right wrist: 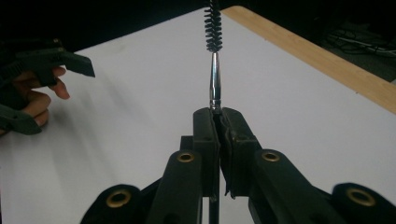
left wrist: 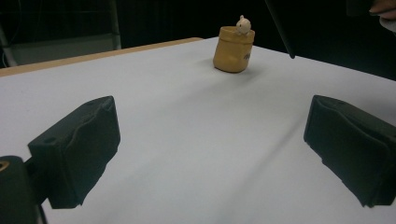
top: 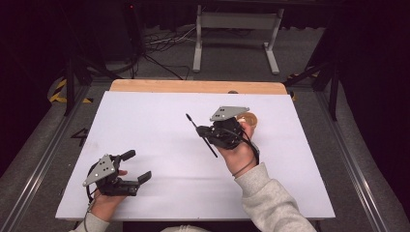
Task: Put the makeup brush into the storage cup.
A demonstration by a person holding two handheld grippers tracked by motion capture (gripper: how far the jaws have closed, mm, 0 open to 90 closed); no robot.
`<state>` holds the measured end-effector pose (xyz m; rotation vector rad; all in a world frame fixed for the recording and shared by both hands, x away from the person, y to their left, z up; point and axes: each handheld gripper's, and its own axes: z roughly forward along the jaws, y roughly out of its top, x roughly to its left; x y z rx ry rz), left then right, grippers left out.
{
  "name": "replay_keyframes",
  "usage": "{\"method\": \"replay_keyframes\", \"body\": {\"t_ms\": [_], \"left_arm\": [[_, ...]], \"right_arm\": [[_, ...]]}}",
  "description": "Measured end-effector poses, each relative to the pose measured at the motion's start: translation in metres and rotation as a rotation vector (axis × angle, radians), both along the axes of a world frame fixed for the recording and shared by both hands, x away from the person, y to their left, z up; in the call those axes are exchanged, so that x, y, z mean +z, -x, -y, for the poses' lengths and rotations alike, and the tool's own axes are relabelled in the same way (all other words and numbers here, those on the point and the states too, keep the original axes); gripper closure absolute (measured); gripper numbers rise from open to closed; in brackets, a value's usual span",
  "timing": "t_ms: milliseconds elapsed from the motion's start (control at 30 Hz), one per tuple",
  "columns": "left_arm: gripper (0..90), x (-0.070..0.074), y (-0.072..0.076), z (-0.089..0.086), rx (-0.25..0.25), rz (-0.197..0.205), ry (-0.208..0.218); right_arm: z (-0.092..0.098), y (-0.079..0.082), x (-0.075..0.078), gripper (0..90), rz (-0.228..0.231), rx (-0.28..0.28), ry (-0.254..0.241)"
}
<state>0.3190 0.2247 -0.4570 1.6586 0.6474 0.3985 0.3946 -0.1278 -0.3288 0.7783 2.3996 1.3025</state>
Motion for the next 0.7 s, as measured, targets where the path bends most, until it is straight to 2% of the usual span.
{"method": "replay_keyframes", "body": {"t_ms": [200, 467, 700], "left_arm": [[4.3, 0.0, 0.0, 0.0, 0.0, 0.0, 0.0], [4.3, 0.0, 0.0, 0.0, 0.0, 0.0, -0.001], [4.3, 0.0, 0.0, 0.0, 0.0, 0.0, 0.0]], "right_arm": [[0.013, 0.002, 0.003, 85.4, 0.077, -0.005, -0.089], [0.022, 0.006, 0.003, 85.4, 0.18, -0.014, -0.154], [0.031, 0.006, 0.001, 85.3, 0.236, -0.046, -0.208]]}}
